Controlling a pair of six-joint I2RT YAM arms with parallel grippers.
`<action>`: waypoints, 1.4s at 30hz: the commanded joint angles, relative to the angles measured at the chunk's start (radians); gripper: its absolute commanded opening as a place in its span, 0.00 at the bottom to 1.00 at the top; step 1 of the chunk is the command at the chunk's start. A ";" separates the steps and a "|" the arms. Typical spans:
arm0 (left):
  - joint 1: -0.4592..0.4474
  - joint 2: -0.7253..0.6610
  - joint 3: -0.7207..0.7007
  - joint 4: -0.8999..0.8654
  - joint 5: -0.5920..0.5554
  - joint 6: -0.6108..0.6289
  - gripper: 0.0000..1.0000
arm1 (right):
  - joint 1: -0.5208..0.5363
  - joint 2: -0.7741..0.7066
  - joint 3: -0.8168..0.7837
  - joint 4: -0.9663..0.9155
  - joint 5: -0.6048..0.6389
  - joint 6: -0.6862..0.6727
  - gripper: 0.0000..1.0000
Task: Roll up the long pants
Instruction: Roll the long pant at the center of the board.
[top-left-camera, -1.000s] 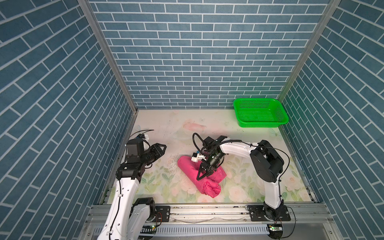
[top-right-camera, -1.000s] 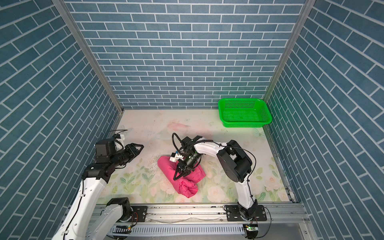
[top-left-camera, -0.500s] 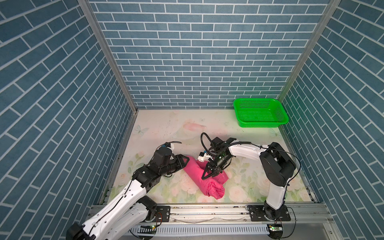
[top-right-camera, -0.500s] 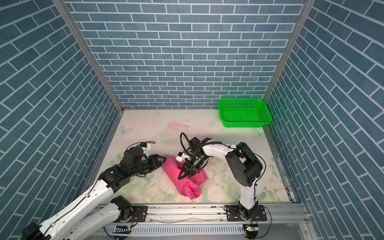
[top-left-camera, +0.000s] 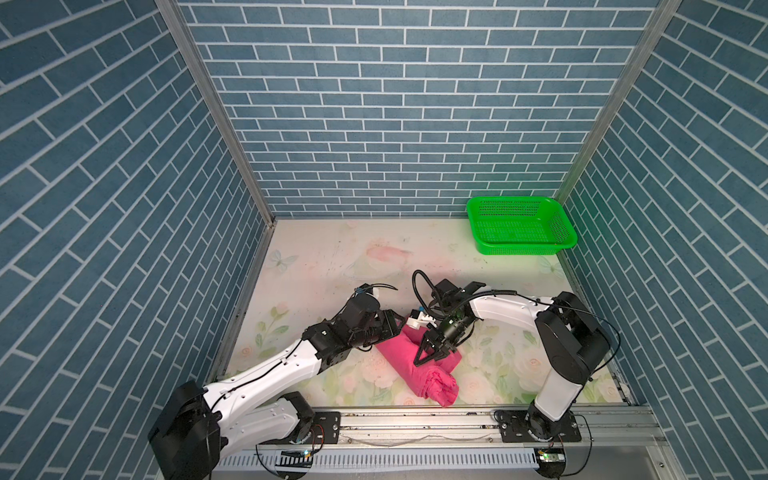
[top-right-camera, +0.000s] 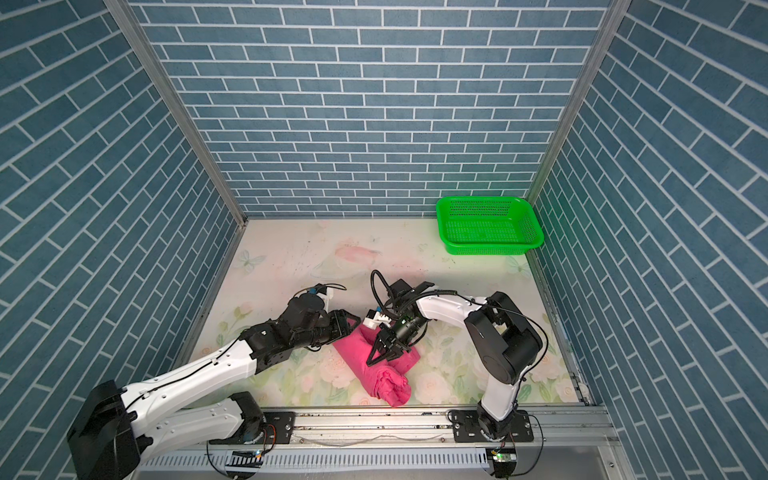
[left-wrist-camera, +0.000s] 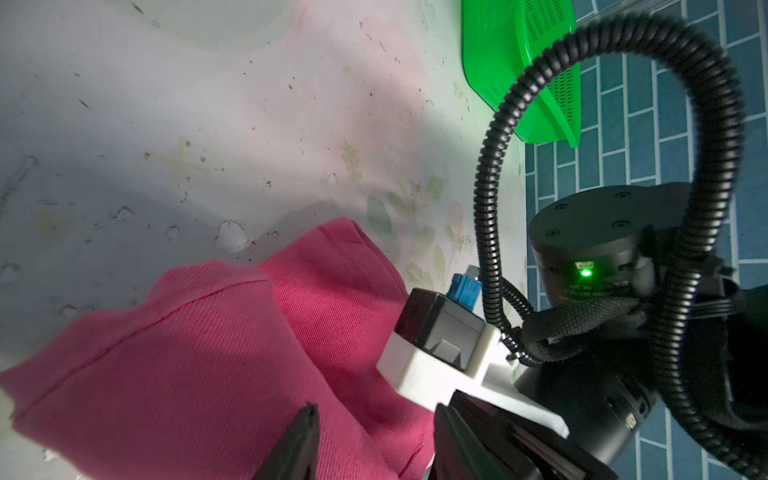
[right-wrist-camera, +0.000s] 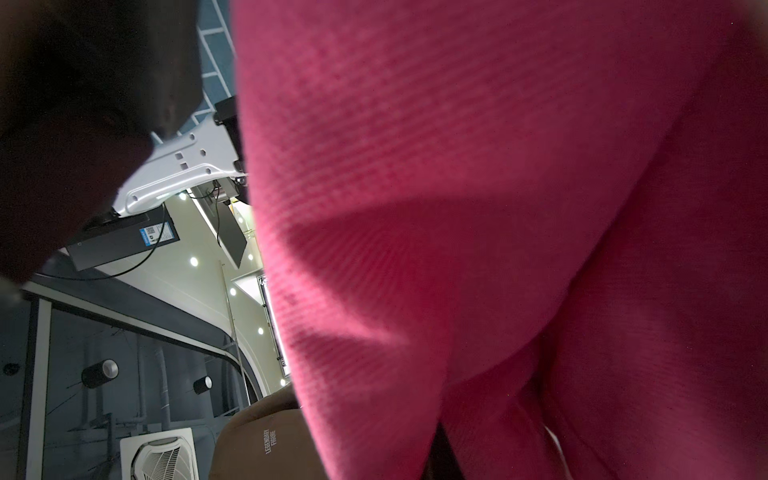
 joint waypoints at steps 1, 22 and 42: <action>-0.012 -0.018 0.051 -0.038 -0.017 0.025 0.49 | -0.018 -0.030 -0.035 -0.010 0.039 0.084 0.00; -0.047 -0.108 -0.085 0.007 0.023 0.025 0.50 | -0.097 0.030 -0.053 -0.058 0.330 0.134 0.00; -0.081 0.557 0.008 0.395 0.095 0.147 0.49 | 0.072 -0.294 0.168 -0.431 1.369 0.154 0.60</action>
